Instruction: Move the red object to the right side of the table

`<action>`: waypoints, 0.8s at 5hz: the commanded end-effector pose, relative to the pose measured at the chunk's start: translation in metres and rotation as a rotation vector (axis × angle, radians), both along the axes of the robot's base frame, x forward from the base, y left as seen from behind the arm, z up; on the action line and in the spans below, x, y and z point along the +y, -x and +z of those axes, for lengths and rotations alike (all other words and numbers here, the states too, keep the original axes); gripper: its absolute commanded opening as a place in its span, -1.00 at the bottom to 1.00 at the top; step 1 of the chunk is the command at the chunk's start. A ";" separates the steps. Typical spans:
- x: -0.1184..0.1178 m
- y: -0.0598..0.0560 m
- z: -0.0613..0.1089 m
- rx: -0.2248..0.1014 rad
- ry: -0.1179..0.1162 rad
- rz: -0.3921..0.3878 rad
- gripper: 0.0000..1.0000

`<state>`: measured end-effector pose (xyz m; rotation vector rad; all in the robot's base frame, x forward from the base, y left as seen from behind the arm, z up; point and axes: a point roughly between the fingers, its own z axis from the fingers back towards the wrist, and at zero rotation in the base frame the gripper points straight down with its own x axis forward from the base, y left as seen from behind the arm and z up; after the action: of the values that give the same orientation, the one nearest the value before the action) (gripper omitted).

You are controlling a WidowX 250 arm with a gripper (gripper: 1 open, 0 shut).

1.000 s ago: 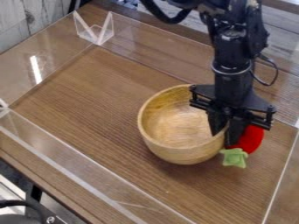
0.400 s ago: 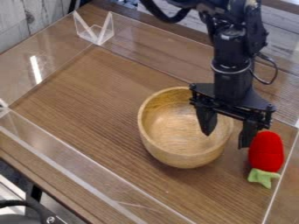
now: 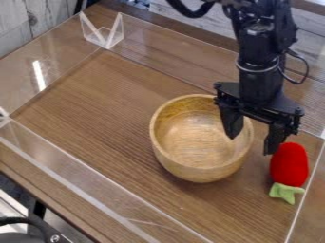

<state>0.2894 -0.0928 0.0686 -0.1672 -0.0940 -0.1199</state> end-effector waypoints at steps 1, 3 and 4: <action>0.002 -0.015 0.017 -0.054 0.007 -0.001 1.00; 0.011 -0.019 0.030 -0.079 -0.004 -0.029 1.00; 0.015 -0.018 0.034 -0.083 -0.008 -0.056 1.00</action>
<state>0.2969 -0.0780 0.0782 -0.1535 -0.0845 -0.1747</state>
